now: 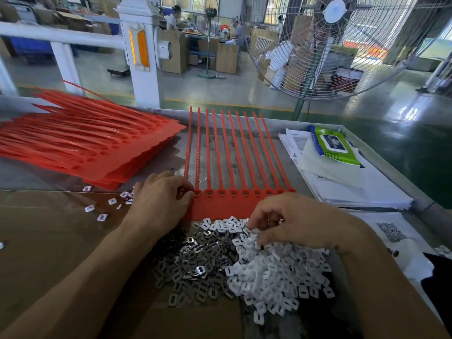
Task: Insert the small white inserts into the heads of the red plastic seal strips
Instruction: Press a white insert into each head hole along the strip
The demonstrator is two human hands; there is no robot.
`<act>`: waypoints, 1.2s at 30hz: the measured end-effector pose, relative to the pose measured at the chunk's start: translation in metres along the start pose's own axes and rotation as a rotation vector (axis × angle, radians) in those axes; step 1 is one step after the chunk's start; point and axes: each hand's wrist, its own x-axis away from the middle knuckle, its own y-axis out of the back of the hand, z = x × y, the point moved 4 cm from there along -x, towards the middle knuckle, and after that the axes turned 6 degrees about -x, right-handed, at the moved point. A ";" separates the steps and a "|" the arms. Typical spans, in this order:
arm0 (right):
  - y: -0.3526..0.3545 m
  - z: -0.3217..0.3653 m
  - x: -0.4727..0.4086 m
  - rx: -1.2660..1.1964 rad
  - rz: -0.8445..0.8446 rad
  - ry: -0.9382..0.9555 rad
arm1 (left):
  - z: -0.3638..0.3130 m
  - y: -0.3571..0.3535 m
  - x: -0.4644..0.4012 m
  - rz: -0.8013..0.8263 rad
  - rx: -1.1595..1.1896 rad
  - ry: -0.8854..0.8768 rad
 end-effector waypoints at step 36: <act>-0.025 0.006 -0.027 -0.711 -0.292 0.071 | -0.056 0.011 0.023 0.033 0.402 -0.360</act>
